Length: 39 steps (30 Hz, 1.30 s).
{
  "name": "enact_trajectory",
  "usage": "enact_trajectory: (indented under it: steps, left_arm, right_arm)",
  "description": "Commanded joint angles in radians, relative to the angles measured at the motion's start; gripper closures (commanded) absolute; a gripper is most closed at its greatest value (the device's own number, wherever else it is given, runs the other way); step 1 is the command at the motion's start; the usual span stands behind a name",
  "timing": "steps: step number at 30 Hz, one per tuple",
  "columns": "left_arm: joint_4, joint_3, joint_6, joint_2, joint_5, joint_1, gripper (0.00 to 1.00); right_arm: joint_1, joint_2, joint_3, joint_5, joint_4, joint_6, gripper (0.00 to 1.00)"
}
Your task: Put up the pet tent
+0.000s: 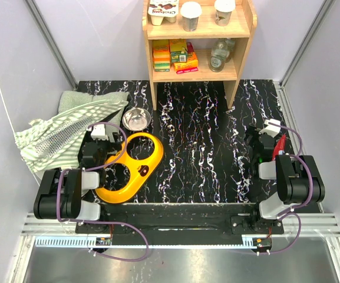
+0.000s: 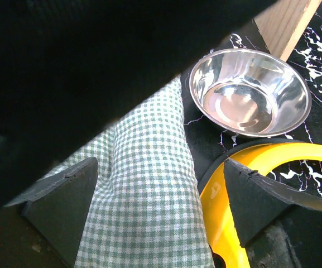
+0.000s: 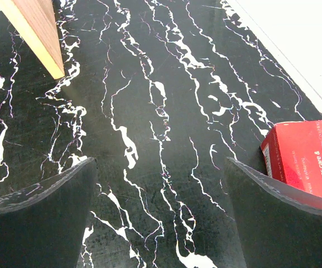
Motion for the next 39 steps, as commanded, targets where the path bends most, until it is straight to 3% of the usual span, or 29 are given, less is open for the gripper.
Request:
enact_trajectory:
  steps: [1,4,6,9,13,17,20,24,27,30,31,34,35,39]
  left_arm:
    - [0.05,0.021,0.001,-0.007,0.013,0.007,0.01]
    - [0.05,0.021,0.003,-0.007,0.017,0.007,0.01]
    - [0.029,0.027,0.052,-0.032,0.142,0.008,0.01]
    - [-0.363,0.169,0.17,-0.168,0.371,-0.001,0.01]
    - [-0.754,0.392,0.213,-0.211,0.474,-0.036,0.01]
    - [-1.109,0.481,0.47,-0.23,0.352,-0.226,0.03]
    - [-1.302,0.53,0.56,-0.259,0.28,-0.356,0.04]
    - [-1.538,0.654,0.552,-0.306,0.344,-0.377,0.04]
    - [-1.697,0.716,0.563,-0.333,0.37,-0.378,0.05]
    - [-1.754,0.698,0.595,-0.351,0.35,-0.378,0.05]
    - [-1.752,0.681,0.604,-0.351,0.334,-0.377,0.05]
    - [-1.748,0.661,0.623,-0.336,0.298,-0.378,0.06]
    - [-1.743,0.659,0.623,-0.334,0.29,-0.378,0.06]
    - [-1.731,0.659,0.623,-0.346,0.281,-0.378,0.06]
  right_arm:
    - [0.001,0.003,0.023,-0.011,0.046,-0.015,0.01]
    - [0.001,0.003,0.022,-0.011,0.046,-0.015,0.01]
    - [0.001,0.002,0.023,-0.01,0.046,-0.015,0.01]
    - [0.001,0.002,0.023,-0.01,0.047,-0.015,0.0]
    - [0.001,0.003,0.023,-0.01,0.046,-0.015,0.01]
    - [0.001,0.003,0.025,-0.008,0.044,-0.015,0.01]
    - [0.001,0.003,0.023,-0.01,0.044,-0.017,0.01]
    - [0.001,0.002,0.02,-0.013,0.052,-0.015,0.01]
    - [0.013,-0.047,-0.012,-0.155,0.078,-0.076,0.02]
    - [0.099,-0.228,0.061,-0.157,-0.18,-0.17,0.03]
    - [0.134,-0.283,0.11,-0.195,-0.29,-0.179,0.04]
    - [0.16,-0.429,0.239,-0.655,-0.397,-0.153,0.05]
    - [0.176,-0.46,0.293,-0.745,-0.425,-0.135,0.04]
    - [0.289,-0.453,0.668,-1.058,-0.715,-0.142,0.05]
